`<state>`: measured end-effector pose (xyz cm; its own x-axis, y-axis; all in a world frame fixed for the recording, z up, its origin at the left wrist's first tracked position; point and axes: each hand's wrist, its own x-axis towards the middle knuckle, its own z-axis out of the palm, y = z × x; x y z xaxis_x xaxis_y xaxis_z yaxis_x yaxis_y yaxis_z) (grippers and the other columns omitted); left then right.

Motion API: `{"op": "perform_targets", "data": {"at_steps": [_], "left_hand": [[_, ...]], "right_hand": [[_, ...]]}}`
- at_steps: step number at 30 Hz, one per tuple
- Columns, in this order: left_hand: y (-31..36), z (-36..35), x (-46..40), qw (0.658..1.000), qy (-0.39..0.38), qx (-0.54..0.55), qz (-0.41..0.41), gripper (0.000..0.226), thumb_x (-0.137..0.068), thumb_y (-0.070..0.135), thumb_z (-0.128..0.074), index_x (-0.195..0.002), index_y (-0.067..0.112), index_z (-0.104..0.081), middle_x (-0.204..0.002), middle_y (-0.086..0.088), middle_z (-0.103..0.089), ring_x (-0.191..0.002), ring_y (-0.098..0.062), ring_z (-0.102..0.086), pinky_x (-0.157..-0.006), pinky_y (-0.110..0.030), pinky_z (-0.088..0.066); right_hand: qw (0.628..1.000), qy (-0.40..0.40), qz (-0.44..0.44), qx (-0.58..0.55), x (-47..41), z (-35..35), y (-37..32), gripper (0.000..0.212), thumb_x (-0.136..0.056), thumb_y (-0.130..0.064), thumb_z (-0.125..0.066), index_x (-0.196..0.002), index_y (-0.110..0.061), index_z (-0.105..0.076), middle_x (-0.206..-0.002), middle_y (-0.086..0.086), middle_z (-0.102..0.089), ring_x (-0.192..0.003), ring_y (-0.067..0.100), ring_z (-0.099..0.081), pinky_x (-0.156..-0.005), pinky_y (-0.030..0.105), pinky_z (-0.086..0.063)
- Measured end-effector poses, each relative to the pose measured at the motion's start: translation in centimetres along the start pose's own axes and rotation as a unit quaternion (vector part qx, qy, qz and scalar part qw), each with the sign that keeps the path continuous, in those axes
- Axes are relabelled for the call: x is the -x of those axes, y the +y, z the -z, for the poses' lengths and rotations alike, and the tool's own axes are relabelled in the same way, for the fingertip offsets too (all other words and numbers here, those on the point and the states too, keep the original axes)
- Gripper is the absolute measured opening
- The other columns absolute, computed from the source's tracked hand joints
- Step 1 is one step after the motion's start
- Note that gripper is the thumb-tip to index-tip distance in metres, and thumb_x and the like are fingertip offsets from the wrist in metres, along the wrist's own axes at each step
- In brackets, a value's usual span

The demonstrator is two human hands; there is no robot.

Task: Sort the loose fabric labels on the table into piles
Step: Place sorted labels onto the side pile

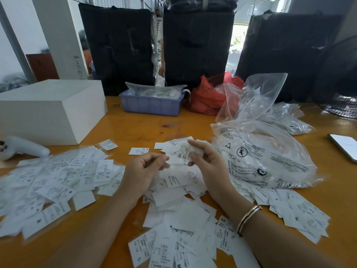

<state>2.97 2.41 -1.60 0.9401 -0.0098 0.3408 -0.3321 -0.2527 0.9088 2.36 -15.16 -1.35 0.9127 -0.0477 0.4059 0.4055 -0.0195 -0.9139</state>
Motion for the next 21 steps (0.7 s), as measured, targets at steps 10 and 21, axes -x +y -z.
{"op": "perform_targets", "data": {"at_steps": [10,21], "left_hand": [[0.2,0.0,0.1,1.0,-0.003,0.013,-0.001,0.007,-0.084,0.033,-0.062,-0.082,0.032,-0.068,-0.075,0.02,-0.071,-0.073,0.007,-0.063,-0.059,-0.003,-0.044],[0.2,-0.1,0.2,0.998,-0.057,-0.006,0.029,0.009,-0.082,0.026,-0.07,-0.085,0.035,-0.069,-0.082,0.015,-0.071,-0.077,0.004,-0.064,-0.057,-0.007,-0.047]], "right_hand": [[0.998,-0.058,-0.009,0.023,0.2,-0.4,-0.1,0.039,-0.09,-0.003,-0.059,-0.102,-0.039,-0.065,-0.084,-0.006,-0.066,-0.069,0.004,-0.063,-0.067,0.017,-0.051],[0.987,-0.132,-0.03,0.092,0.3,-0.9,0.2,0.049,-0.09,-0.004,-0.058,-0.116,-0.044,-0.052,-0.082,-0.01,-0.06,-0.07,0.008,-0.062,-0.068,0.023,-0.054]]}}
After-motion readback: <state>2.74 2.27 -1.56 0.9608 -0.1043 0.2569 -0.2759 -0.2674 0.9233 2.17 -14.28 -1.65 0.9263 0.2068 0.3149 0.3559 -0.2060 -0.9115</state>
